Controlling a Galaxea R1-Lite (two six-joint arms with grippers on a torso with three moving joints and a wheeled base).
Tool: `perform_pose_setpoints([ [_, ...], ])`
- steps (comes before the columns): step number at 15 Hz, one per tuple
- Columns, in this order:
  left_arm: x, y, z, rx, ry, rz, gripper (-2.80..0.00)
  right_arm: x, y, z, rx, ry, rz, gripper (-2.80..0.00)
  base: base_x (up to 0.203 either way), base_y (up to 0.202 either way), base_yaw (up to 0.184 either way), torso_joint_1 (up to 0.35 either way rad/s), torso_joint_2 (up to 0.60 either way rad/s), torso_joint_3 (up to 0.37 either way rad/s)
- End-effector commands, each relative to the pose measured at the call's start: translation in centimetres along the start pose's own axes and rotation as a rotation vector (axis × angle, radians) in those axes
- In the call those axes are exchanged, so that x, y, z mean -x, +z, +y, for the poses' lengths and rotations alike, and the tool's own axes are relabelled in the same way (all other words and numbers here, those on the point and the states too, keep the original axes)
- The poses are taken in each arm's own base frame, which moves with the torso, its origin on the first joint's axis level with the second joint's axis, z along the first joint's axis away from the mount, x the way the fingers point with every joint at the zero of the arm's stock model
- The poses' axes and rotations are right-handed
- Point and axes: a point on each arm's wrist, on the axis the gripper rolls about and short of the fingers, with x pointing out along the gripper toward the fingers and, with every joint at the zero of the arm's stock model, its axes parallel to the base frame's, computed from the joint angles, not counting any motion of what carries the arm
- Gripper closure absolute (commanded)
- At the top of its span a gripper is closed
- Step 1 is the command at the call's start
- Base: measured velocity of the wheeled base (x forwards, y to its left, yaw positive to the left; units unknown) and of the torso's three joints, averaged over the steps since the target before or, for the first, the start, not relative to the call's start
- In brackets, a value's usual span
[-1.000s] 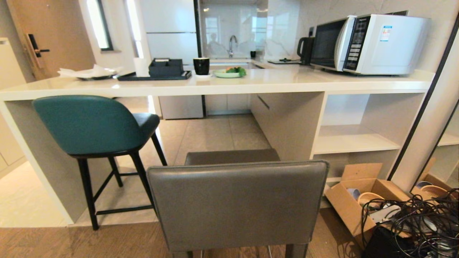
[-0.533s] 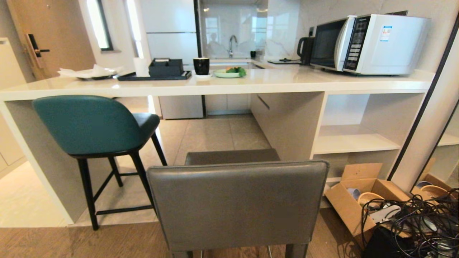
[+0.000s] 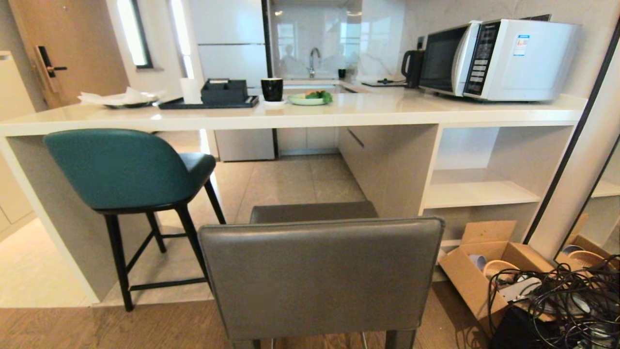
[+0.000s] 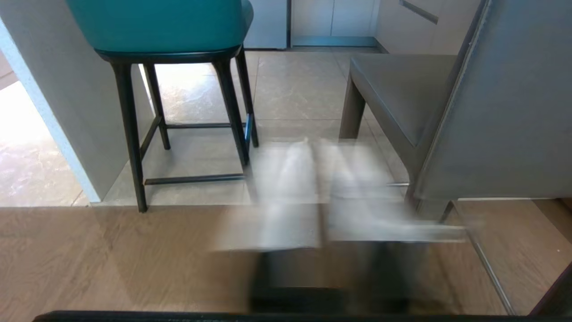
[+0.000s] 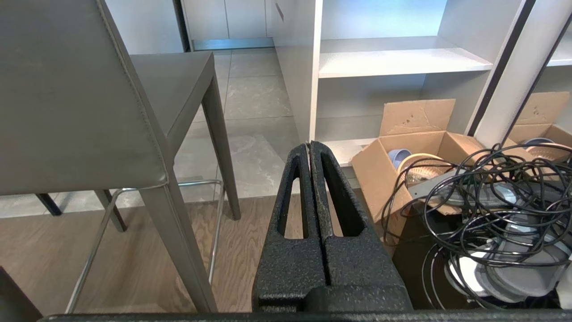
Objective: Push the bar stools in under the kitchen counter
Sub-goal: Pull the blue chair out from under the dining table
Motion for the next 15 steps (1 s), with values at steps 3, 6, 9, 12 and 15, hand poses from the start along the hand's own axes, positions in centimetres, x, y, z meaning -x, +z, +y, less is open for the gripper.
perform_pose_setpoints([
  [3, -0.01, 0.00, 0.00, 0.001, 0.002, 0.001, 0.00, 0.00, 0.03, 0.00, 0.001, 0.001, 0.000, 0.00, 0.000, 0.000, 0.000, 0.000, 0.00, 0.000],
  [6, 0.00, 0.01, 0.00, 0.000, 0.002, -0.001, 0.00, 0.00, 0.00, 0.00, -0.001, 0.001, 0.000, 0.00, 0.000, 0.000, 0.000, 0.000, 0.00, 0.000],
  [9, -0.01, 0.01, 0.00, 0.000, 0.002, 0.000, 0.00, -0.01, 0.00, 0.00, 0.001, 0.001, 0.001, 0.00, -0.062, 0.000, 0.002, 0.005, 0.00, 0.000],
  [12, -0.01, 0.01, 0.00, 0.000, 0.002, 0.000, 0.00, 0.01, 0.04, 0.00, 0.001, 0.001, -0.001, 0.00, -0.036, 0.000, -0.001, -0.001, 0.00, 0.000],
  [15, -0.01, 0.00, 0.01, 0.001, 0.000, 0.001, 0.00, -0.01, 0.00, 0.00, 0.001, 0.001, 0.001, 0.00, 0.000, 0.000, 0.000, 0.000, 0.00, 0.000],
])
